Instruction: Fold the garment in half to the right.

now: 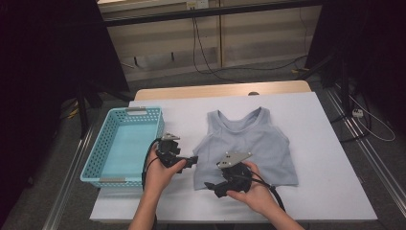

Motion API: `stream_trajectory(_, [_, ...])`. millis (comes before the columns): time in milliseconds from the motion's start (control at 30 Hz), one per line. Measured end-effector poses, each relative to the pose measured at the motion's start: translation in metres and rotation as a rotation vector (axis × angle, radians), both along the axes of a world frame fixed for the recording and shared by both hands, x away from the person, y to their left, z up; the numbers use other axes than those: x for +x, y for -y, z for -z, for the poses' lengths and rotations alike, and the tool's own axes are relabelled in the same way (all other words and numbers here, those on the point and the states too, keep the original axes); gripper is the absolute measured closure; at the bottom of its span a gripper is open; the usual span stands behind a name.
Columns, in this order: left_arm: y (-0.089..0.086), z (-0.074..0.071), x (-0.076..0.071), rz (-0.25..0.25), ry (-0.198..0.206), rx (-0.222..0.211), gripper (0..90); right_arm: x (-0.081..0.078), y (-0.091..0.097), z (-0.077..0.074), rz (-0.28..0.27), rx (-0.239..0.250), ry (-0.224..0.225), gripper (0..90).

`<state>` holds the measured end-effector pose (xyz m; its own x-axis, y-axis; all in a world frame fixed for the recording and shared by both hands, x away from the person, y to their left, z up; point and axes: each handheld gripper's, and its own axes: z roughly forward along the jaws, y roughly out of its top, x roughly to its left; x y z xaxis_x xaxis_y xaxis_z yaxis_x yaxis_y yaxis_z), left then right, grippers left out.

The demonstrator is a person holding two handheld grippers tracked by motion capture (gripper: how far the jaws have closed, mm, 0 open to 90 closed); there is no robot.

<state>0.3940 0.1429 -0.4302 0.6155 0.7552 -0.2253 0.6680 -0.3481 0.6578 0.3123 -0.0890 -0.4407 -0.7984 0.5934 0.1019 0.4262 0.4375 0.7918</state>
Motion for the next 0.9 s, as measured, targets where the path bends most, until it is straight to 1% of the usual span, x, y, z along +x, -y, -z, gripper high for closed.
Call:
stream_trajectory(67, [-0.001,-0.001,0.0,0.008,-0.006,0.004,15.8,0.0,-0.002,0.0,-0.007,-0.002,0.004,25.1])
stream_trajectory(167, [-0.002,0.0,-0.002,0.002,-0.005,-0.003,15.6,0.001,-0.005,0.001,-0.013,-0.004,0.008,27.9])
stream_trajectory(233, [-0.002,0.0,-0.002,0.0,-0.006,-0.001,15.6,0.001,-0.006,0.002,-0.014,-0.012,0.013,31.8])
stream_trajectory(267, [-0.003,0.0,-0.003,-0.003,-0.003,0.004,15.7,0.002,-0.007,0.002,-0.014,-0.008,0.014,33.6])
stream_trajectory(333, [-0.003,0.0,-0.004,-0.007,-0.006,-0.001,15.7,0.001,-0.008,0.001,-0.022,-0.001,0.013,37.3])
stream_trajectory(367, [-0.004,0.0,-0.004,-0.005,-0.002,0.003,15.7,0.001,-0.009,0.002,-0.03,0.002,0.01,38.0])
stream_trajectory(433, [-0.004,0.0,-0.004,-0.007,-0.004,0.002,15.7,0.001,-0.012,0.003,-0.045,0.003,-0.016,36.3])
stream_trajectory(467, [-0.004,0.0,-0.004,-0.007,-0.008,0.001,15.8,0.001,-0.014,0.004,-0.054,-0.005,-0.018,36.3])
stream_trajectory(500, [-0.005,0.0,-0.004,-0.001,-0.01,0.007,15.7,0.001,-0.016,0.005,-0.065,-0.026,-0.016,36.1])
stream_trajectory(567, [-0.004,0.001,-0.005,-0.014,-0.008,0.002,15.8,0.001,-0.02,0.008,-0.072,-0.054,-0.018,33.8])
stream_trajectory(667, [-0.005,0.001,-0.006,-0.014,-0.01,0.005,15.8,0.006,-0.024,0.015,-0.057,-0.082,-0.043,32.5])
stream_trajectory(700, [-0.006,0.001,-0.006,-0.012,-0.01,0.008,15.9,0.006,-0.026,0.017,-0.055,-0.083,-0.032,32.5])
stream_trajectory(733, [-0.006,0.001,-0.006,-0.015,-0.012,0.008,15.9,0.006,-0.027,0.017,-0.059,-0.097,-0.022,32.7])
stream_trajectory(800, [-0.005,0.001,-0.006,-0.021,-0.011,0.01,15.9,0.004,-0.03,0.017,-0.041,-0.118,-0.012,34.1])
stream_trajectory(833, [-0.005,0.001,-0.005,-0.019,-0.014,0.009,15.9,0.003,-0.032,0.017,-0.033,-0.136,-0.005,34.1])
stream_trajectory(900, [-0.005,0.001,-0.005,-0.023,-0.013,0.009,15.9,0.003,-0.035,0.016,-0.025,-0.15,-0.007,34.1])
